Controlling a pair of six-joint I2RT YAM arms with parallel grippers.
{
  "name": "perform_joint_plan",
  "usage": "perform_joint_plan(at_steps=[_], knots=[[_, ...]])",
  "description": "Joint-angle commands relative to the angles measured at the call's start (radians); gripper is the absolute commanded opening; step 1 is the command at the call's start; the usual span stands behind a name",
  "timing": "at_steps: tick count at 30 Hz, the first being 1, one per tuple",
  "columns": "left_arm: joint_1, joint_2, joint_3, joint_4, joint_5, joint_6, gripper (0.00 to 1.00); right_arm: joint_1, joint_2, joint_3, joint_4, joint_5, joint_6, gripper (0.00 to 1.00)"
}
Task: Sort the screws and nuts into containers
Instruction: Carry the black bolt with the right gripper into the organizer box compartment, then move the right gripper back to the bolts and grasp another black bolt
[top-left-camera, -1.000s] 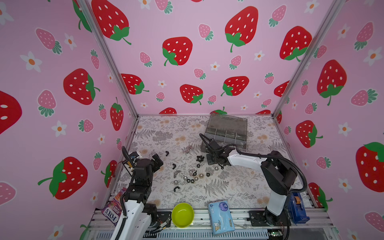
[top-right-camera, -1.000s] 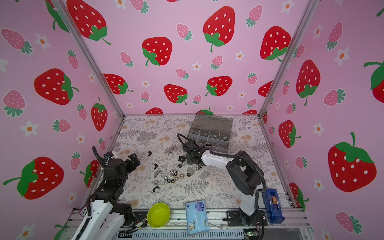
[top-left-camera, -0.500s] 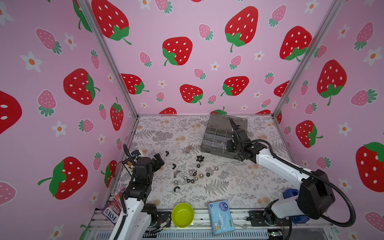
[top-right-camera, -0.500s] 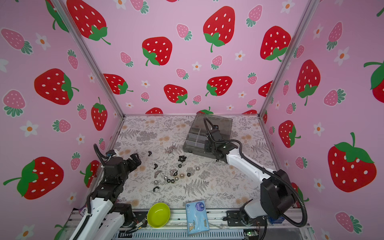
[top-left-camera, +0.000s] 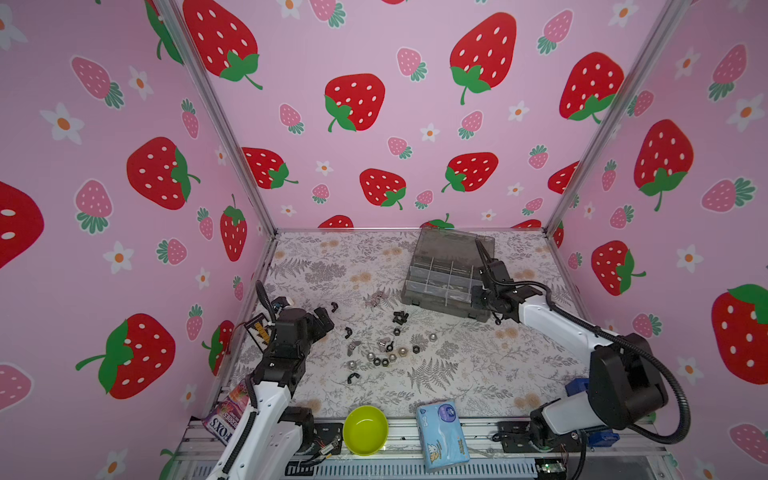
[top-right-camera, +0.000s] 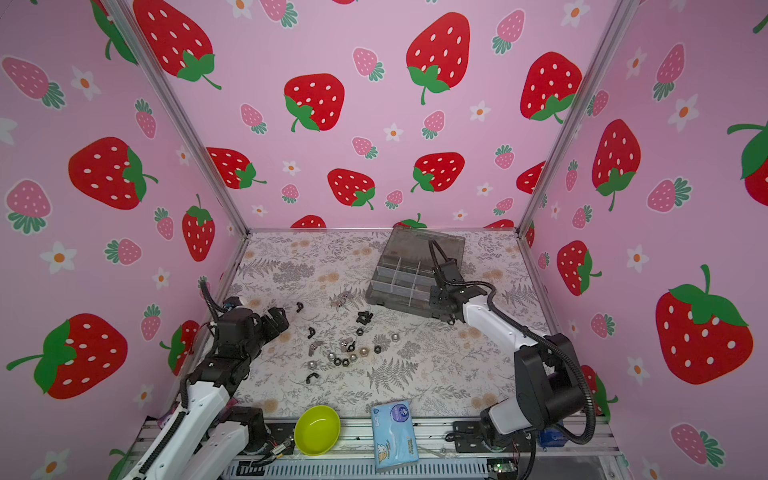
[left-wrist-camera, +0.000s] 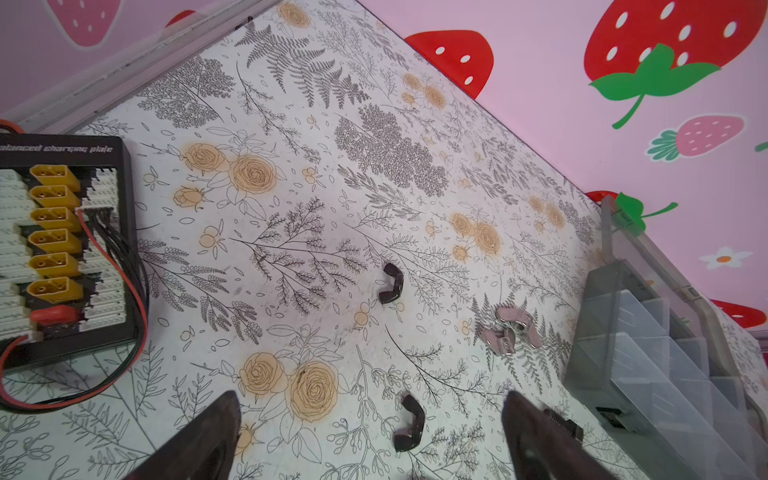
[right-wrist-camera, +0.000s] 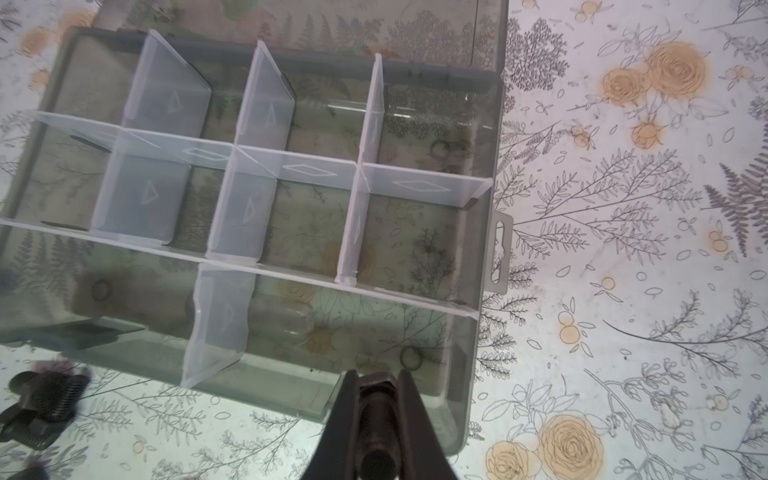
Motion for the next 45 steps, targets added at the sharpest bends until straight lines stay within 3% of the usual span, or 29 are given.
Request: perform_joint_plan(at_steps=[1, 17, 25, 31, 38, 45], knots=[[-0.003, -0.009, 0.044, 0.004, 0.005, -0.019, 0.99, -0.012, 0.028, -0.023, 0.035, -0.026, -0.015, 0.08], [-0.003, -0.041, 0.039, -0.015, -0.009, -0.006, 1.0, -0.017, 0.144, -0.03, 0.116, 0.016, -0.059, 0.16], [-0.003, -0.017, 0.047, -0.004, 0.007, -0.01, 1.0, -0.017, 0.113, -0.027, 0.099, 0.038, -0.079, 0.36], [-0.003, -0.011, 0.055, -0.012, 0.005, -0.005, 1.0, -0.006, 0.013, -0.033, 0.082, 0.015, -0.107, 0.42], [-0.003, 0.021, 0.069, -0.016, 0.001, -0.005, 1.0, 0.132, -0.104, -0.034, 0.068, 0.025, -0.093, 0.46], [-0.002, 0.083, 0.073, 0.004, 0.026, -0.018, 1.0, 0.341, -0.025, 0.041, 0.074, 0.032, -0.058, 0.45]])
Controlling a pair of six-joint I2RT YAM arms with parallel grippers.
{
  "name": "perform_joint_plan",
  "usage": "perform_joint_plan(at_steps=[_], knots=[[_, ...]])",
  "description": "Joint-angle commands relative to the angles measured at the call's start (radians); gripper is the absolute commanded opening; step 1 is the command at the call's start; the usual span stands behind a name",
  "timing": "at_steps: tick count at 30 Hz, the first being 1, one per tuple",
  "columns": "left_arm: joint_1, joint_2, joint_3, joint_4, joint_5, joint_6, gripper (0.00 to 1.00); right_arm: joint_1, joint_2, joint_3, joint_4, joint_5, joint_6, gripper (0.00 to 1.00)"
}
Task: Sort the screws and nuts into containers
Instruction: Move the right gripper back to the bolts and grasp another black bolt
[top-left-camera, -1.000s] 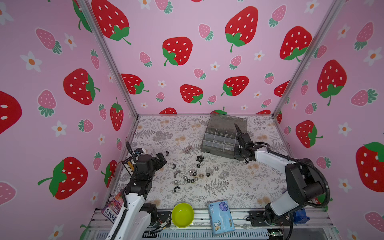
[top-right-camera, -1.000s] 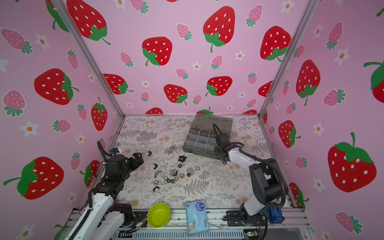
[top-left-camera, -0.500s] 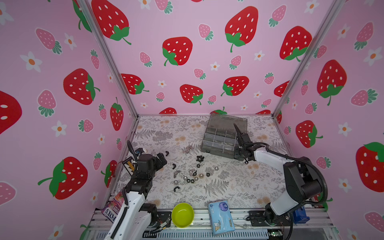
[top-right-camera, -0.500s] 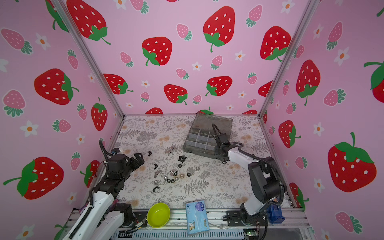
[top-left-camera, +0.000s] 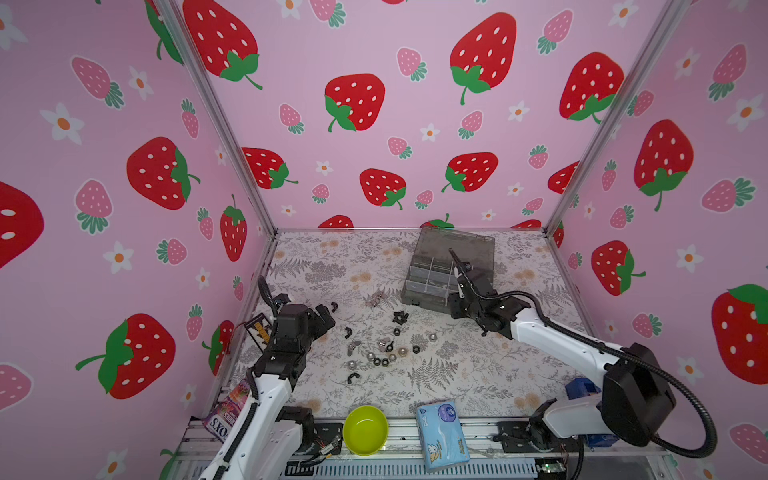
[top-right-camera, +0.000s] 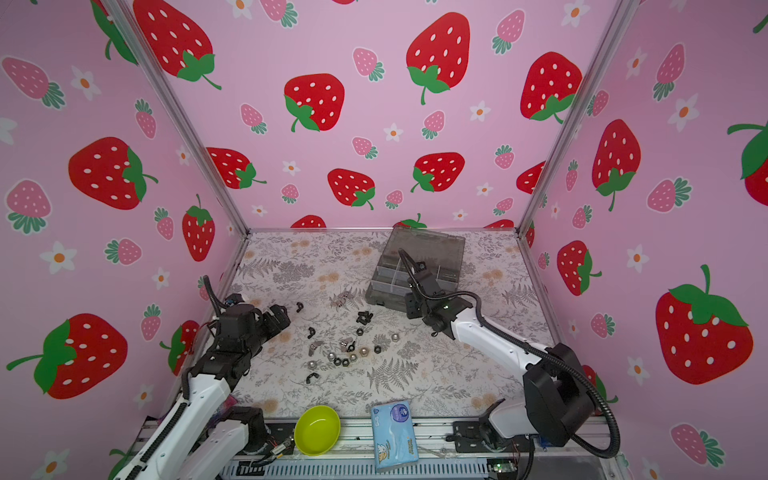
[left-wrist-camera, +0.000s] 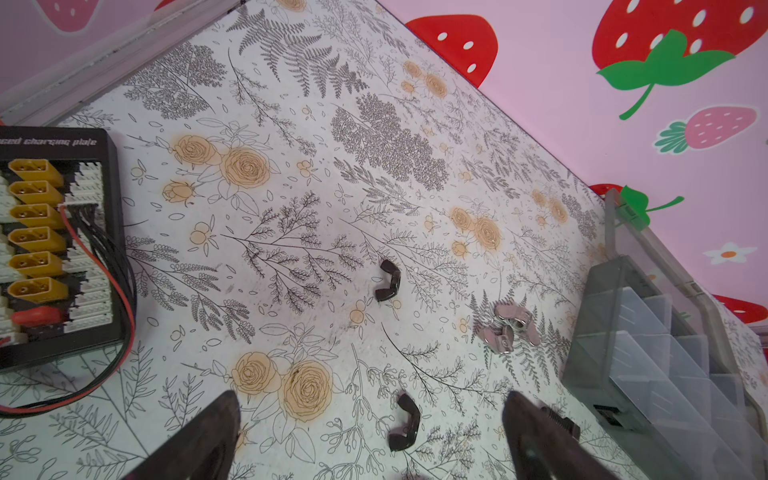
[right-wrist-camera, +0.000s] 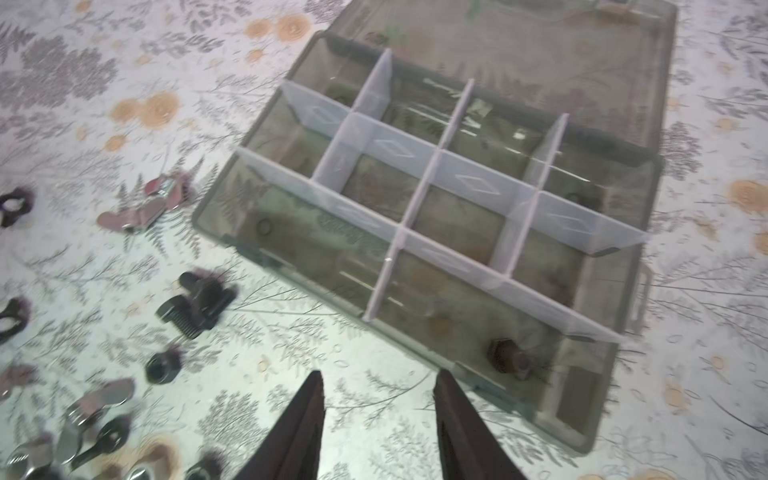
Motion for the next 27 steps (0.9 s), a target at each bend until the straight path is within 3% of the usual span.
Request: perform_joint_plan(at_steps=[1, 8, 19, 27], knots=[[-0.003, 0.016, 0.035, 0.016, 0.018, -0.012, 1.0, 0.075, 0.067, 0.056, -0.006, 0.004, 0.017, 0.44], [-0.003, 0.015, 0.035, 0.019, 0.025, -0.015, 0.99, 0.192, 0.25, 0.15, 0.038, -0.031, -0.008, 0.43], [-0.003, 0.007, 0.021, 0.025, 0.011, -0.018, 0.99, 0.217, 0.48, 0.317, 0.007, -0.083, -0.075, 0.39], [-0.003, 0.029, 0.025, 0.026, 0.016, -0.015, 0.99, 0.232, 0.566, 0.389, -0.003, -0.106, -0.105, 0.33]])
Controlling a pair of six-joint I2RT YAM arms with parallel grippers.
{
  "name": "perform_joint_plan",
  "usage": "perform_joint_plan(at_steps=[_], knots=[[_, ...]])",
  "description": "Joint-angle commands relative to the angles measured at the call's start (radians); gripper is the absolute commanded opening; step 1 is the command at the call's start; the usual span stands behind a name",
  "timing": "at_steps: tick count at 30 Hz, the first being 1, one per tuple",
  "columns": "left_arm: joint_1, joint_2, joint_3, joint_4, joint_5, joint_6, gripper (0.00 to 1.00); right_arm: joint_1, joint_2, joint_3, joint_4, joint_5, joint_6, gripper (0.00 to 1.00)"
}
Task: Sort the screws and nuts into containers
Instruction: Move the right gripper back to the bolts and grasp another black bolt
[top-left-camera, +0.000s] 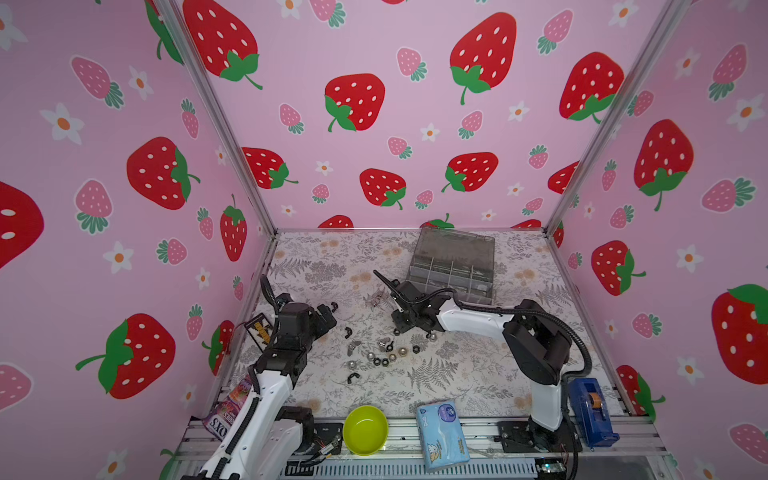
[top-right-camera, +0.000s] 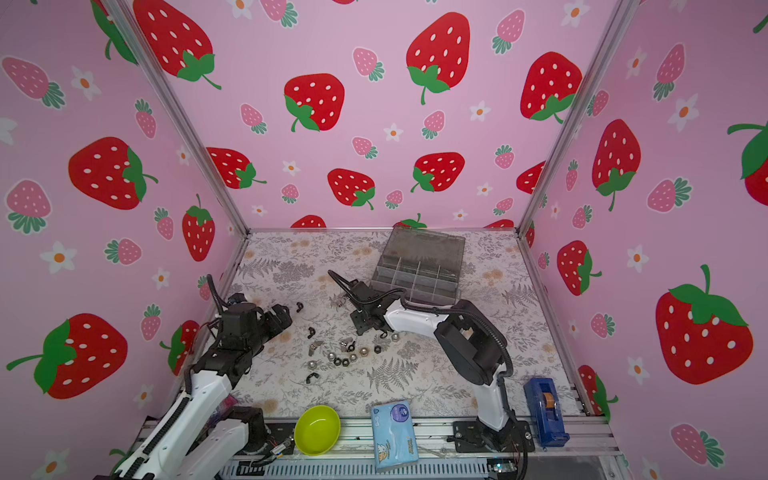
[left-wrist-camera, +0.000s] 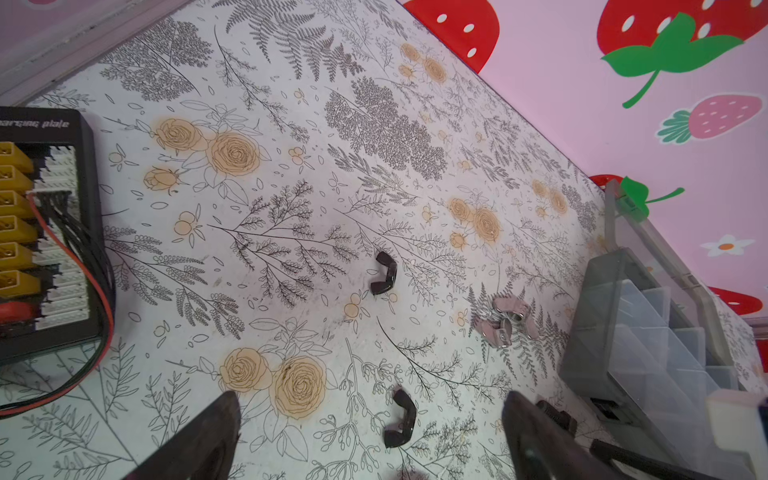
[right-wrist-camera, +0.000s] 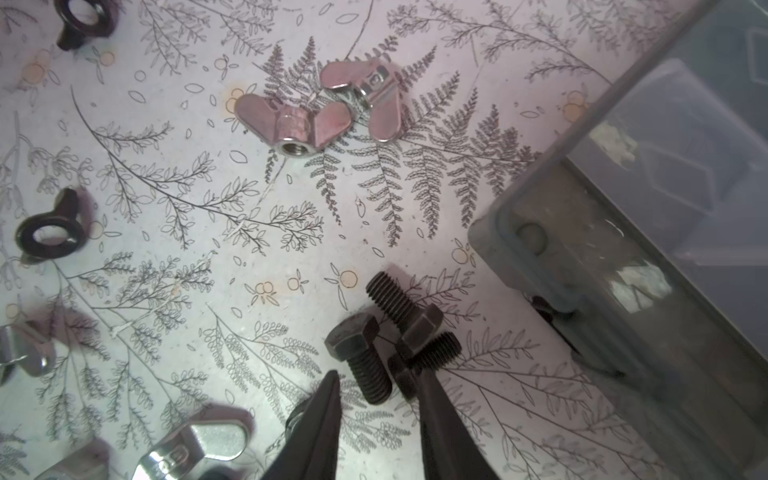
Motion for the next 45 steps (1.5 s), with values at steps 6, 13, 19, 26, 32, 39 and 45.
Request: perform_joint_plan(at_steps=[6, 13, 19, 26, 32, 39, 45], knots=[[-0.003, -0.002, 0.024, 0.012, -0.007, -0.01, 0.99, 0.01, 0.055, 0.039, -0.02, -0.025, -0.029, 0.31], [-0.003, -0.005, 0.018, 0.021, -0.005, -0.013, 0.99, 0.01, 0.086, 0.046, -0.028, -0.012, -0.03, 0.31], [-0.003, -0.007, 0.016, 0.019, -0.004, -0.009, 0.99, 0.01, 0.106, 0.055, -0.028, -0.013, -0.031, 0.31], [-0.003, -0.007, 0.016, 0.018, -0.005, -0.008, 0.99, 0.01, 0.156, 0.091, -0.038, -0.025, -0.043, 0.27], [-0.003, -0.011, 0.018, 0.013, -0.01, -0.005, 0.99, 0.01, 0.176, 0.112, -0.051, -0.027, -0.043, 0.19], [-0.003, -0.018, 0.019, 0.004, -0.015, -0.005, 0.99, 0.011, 0.159, 0.109, -0.057, -0.028, -0.041, 0.11], [-0.003, -0.031, 0.019, -0.003, -0.017, -0.003, 0.99, 0.011, 0.128, 0.099, -0.058, -0.038, -0.031, 0.0]])
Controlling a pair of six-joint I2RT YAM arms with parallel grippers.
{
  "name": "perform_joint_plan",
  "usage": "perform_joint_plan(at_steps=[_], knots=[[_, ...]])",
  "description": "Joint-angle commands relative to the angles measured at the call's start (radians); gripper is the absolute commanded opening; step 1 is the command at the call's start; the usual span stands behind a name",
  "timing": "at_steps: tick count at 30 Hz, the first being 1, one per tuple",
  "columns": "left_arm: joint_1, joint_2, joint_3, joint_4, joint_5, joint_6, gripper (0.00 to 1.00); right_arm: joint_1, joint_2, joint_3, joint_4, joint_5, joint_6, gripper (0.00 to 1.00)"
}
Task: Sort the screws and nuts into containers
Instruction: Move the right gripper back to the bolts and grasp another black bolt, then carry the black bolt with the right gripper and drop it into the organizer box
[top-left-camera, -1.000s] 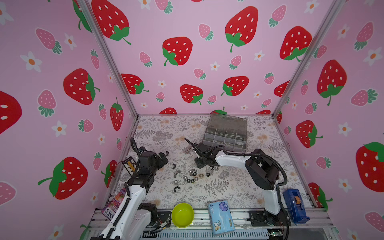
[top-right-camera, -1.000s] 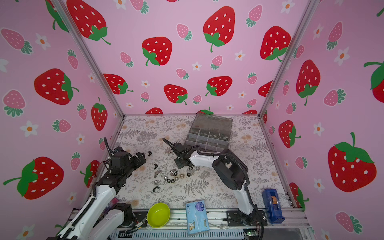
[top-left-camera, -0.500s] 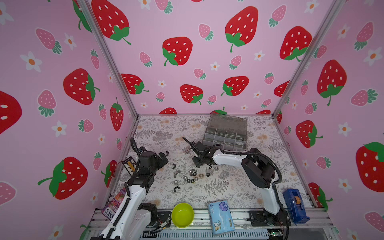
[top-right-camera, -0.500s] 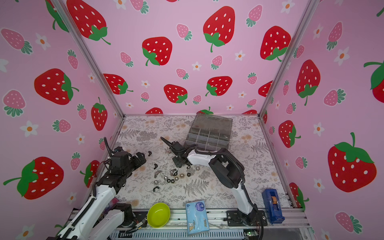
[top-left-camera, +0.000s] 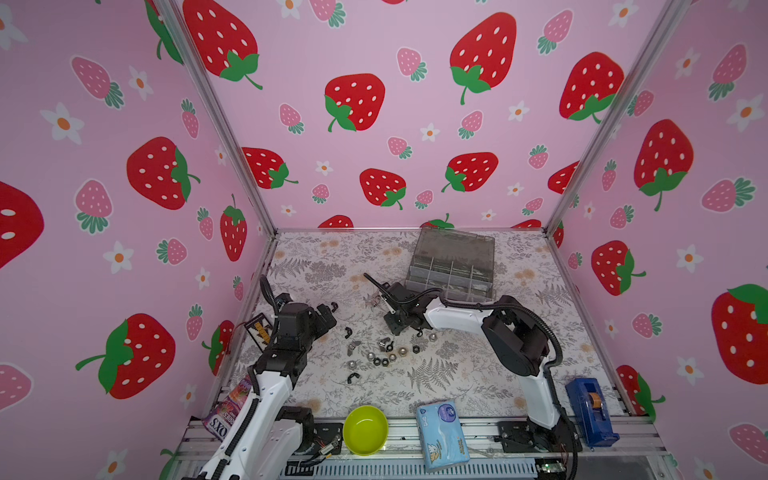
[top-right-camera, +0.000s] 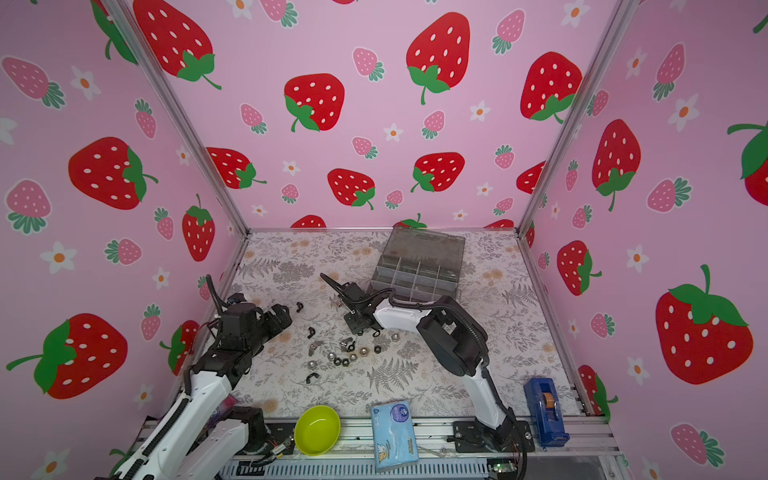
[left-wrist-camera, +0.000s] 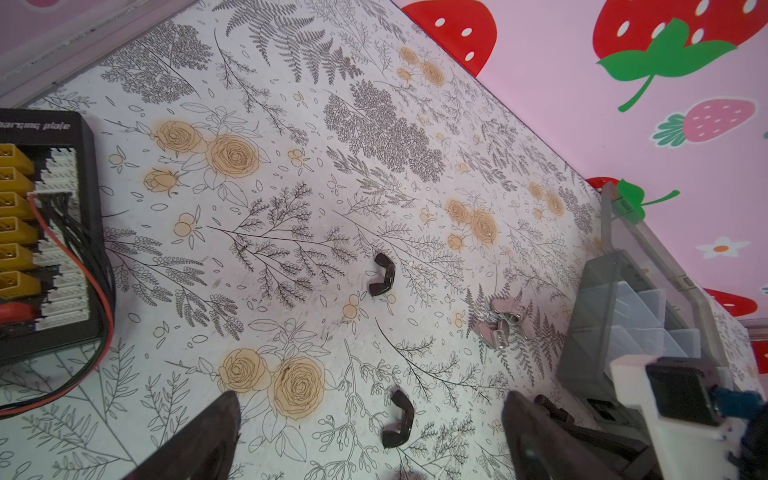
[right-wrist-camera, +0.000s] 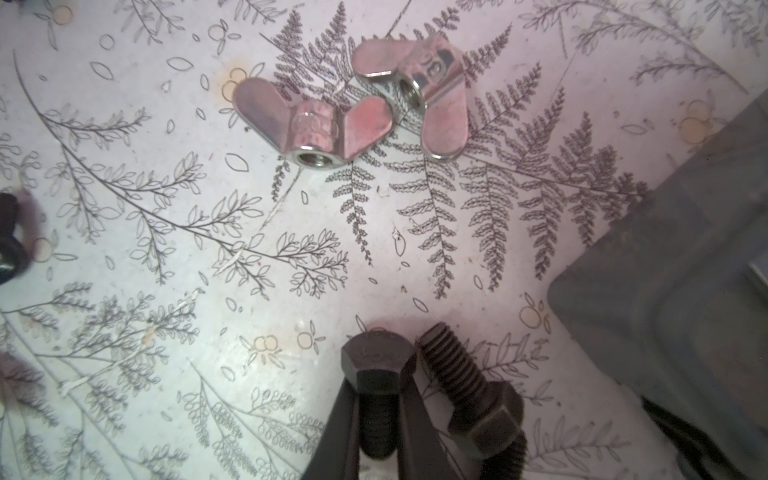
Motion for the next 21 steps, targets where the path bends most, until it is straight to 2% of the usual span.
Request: perform_joint_plan(at_steps=[1, 13, 21], knots=[[-0.003, -0.018, 0.019, -0.005, -0.017, 0.001, 0.99, 0.006, -0.018, -0.012, -0.051, -0.013, 0.004, 0.0], [-0.003, -0.022, 0.03, -0.041, -0.039, 0.008, 0.99, 0.007, -0.17, -0.06, -0.056, 0.0, 0.053, 0.0], [-0.003, -0.022, 0.046, -0.058, -0.038, 0.008, 0.99, -0.011, -0.314, -0.129, -0.059, 0.083, 0.085, 0.0]])
